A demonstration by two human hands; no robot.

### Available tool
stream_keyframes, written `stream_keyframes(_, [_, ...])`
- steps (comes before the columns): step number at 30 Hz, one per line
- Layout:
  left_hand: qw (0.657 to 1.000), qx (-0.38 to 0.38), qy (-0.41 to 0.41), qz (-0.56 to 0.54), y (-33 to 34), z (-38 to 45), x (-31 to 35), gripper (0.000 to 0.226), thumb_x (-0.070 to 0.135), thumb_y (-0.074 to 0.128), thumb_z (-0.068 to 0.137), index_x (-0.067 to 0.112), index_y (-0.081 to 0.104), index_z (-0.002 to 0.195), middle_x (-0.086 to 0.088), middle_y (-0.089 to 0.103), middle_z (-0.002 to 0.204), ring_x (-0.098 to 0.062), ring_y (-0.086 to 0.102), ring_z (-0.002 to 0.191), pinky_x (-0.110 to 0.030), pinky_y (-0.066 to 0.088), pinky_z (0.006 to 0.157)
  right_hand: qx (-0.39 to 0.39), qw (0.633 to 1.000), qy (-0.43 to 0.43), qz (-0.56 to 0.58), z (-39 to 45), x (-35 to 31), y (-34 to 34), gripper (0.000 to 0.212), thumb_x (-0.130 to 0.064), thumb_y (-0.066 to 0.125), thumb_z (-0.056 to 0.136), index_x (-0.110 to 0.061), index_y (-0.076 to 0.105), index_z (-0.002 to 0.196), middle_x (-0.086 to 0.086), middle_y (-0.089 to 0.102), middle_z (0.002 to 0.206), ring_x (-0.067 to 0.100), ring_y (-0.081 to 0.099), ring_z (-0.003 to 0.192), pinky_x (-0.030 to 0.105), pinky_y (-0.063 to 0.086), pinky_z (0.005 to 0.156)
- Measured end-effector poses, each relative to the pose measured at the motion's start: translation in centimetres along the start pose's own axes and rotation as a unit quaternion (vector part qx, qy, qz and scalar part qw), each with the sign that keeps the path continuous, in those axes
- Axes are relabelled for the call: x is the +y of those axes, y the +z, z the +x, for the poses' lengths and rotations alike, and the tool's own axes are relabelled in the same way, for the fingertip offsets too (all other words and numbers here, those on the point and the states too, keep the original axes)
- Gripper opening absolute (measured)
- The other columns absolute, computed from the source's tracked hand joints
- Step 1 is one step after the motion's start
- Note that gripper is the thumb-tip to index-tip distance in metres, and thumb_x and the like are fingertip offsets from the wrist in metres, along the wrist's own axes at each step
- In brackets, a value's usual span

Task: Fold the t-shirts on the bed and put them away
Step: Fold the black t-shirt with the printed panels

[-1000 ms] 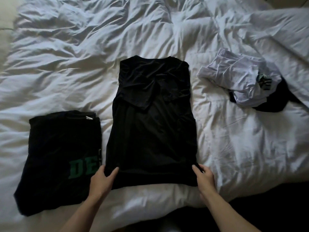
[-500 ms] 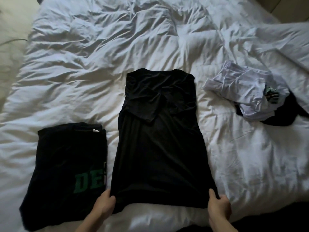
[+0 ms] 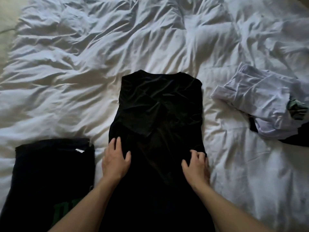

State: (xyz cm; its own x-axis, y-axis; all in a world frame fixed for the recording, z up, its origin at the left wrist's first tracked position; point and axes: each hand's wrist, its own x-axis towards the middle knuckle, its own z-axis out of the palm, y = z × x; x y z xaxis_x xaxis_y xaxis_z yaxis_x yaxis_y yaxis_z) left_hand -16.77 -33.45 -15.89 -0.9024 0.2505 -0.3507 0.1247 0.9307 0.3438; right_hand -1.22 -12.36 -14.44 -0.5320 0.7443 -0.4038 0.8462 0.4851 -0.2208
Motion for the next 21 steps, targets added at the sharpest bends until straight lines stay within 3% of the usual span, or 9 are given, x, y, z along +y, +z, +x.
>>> stream_keyframes(4, [0.999,0.02,0.028,-0.003,0.2,4.7,2.5,0.066,0.037,0.056,0.095,0.014,0.033,0.152,-0.009,0.041,0.149,-0.03,0.041,0.131,-0.043,0.04,0.105,-0.026,0.999,-0.043,0.005,4.4,-2.3,-0.3,0.044,-0.041,0.05,0.097,-0.02,0.046,0.135,0.005,0.049,0.13,0.025,0.047,0.12,0.036,0.041,0.095])
stream_keyframes(7, [0.992,0.046,-0.061,-0.101,-0.1,7.8,3.9,0.045,0.038,0.056,0.094,0.008,0.056,0.128,-0.014,0.063,0.119,-0.033,0.057,0.112,-0.044,0.046,0.095,-0.06,0.97,0.068,0.225,8.2,-3.7,0.1,0.043,-0.043,0.059,0.093,-0.012,0.055,0.122,0.005,0.065,0.105,0.025,0.063,0.1,0.036,0.049,0.081])
stream_keyframes(9, [0.942,0.037,-0.205,-0.264,-0.6,9.3,5.0,0.036,0.041,0.059,0.092,0.005,0.066,0.094,-0.012,0.071,0.092,-0.033,0.066,0.096,-0.042,0.051,0.092,-0.067,0.872,0.191,0.445,10.2,-4.8,0.0,0.041,-0.042,0.065,0.09,-0.004,0.06,0.106,0.009,0.068,0.091,0.026,0.069,0.086,0.039,0.056,0.073])
stream_keyframes(11, [0.842,0.022,-0.329,-0.426,-0.6,10.3,6.5,0.039,0.037,0.065,0.091,0.004,0.06,0.07,-0.009,0.068,0.064,-0.03,0.068,0.072,-0.038,0.058,0.078,-0.077,0.807,0.238,0.534,11.7,-5.7,-0.2,0.035,-0.039,0.067,0.091,-0.005,0.06,0.094,0.009,0.069,0.085,0.02,0.068,0.071,0.029,0.052,0.056])
stream_keyframes(13, [0.772,0.011,-0.388,-0.504,-0.1,10.6,7.7,0.032,0.025,0.07,0.09,0.003,0.057,0.071,-0.011,0.064,0.063,-0.021,0.061,0.056,-0.027,0.056,0.053,-0.079,0.801,0.257,0.535,12.3,-6.3,-0.3,0.03,-0.034,0.066,0.093,-0.006,0.057,0.086,0.006,0.067,0.078,0.014,0.059,0.059,0.023,0.043,0.046])
stream_keyframes(15, [0.754,-0.022,-0.4,-0.521,0.6,11.0,8.2,0.022,0.019,0.069,0.09,0.001,0.061,0.08,-0.015,0.063,0.077,-0.018,0.057,0.048,-0.019,0.045,0.036,-0.073,0.81,0.269,0.517,12.9,-6.4,0.0,0.027,-0.026,0.063,0.096,-0.008,0.053,0.078,0.006,0.06,0.07,0.013,0.05,0.053,0.023,0.037,0.042])
stream_keyframes(16, [0.769,-0.051,-0.39,-0.504,0.9,10.9,8.4,0.023,0.021,0.068,0.091,0.001,0.062,0.082,-0.015,0.066,0.077,-0.019,0.058,0.046,-0.02,0.045,0.037,-0.071,0.815,0.273,0.506,13.0,-6.2,0.1,0.028,-0.024,0.062,0.096,-0.008,0.052,0.075,0.006,0.058,0.067,0.013,0.048,0.051,0.023,0.035,0.041])
stream_keyframes(18, [0.871,-0.107,-0.324,-0.353,0.8,10.6,8.3,0.036,0.039,0.064,0.092,0.008,0.066,0.074,-0.009,0.07,0.067,-0.024,0.065,0.054,-0.028,0.054,0.056,-0.075,0.84,0.262,0.47,12.6,-5.6,0.6,0.029,-0.022,0.06,0.097,-0.008,0.051,0.073,0.006,0.058,0.064,0.014,0.048,0.05,0.026,0.035,0.043])
stream_keyframes(21, [0.98,0.011,-0.18,-0.089,-1.2,11.4,8.0,0.046,0.059,0.055,0.089,0.018,0.064,0.07,-0.005,0.065,0.073,-0.031,0.063,0.079,-0.033,0.043,0.069,-0.098,0.875,0.228,0.415,11.9,-4.3,0.3,0.031,-0.028,0.061,0.096,-0.008,0.05,0.075,0.006,0.059,0.062,0.016,0.05,0.049,0.029,0.038,0.048])
